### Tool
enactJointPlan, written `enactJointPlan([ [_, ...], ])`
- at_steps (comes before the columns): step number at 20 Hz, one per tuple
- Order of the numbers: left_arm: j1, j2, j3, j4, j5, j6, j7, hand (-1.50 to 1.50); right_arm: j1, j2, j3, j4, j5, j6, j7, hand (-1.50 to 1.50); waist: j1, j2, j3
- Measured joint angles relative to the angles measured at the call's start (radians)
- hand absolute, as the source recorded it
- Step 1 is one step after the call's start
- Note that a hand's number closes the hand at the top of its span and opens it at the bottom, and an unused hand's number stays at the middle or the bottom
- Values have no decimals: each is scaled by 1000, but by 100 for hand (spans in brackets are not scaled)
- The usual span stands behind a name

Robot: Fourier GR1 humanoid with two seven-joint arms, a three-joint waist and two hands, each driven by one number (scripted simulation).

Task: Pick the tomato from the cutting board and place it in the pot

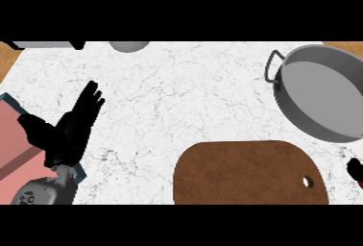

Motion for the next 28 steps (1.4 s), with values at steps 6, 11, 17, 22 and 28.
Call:
enactJointPlan([
  [6,23,-2,5,-29,-1,-13,15,0,-13,-65,-91,-201,6,46,1,150,4,-1,0],
  [11,23,-9,7,-26,-3,-27,9,0,-103,-143,-120,-346,9,114,-3,150,10,-1,-1],
  [17,9,-29,8,-9,-18,-33,6,0,-339,-215,-136,-299,-33,168,-18,150,20,2,-1],
  [22,-16,-38,18,15,-26,-40,1,0,-528,-247,-139,-138,-59,195,-25,150,25,3,-1],
  [28,1,-45,14,-13,-35,-47,13,0,-698,-246,-120,131,-24,174,-53,150,32,4,-1],
])
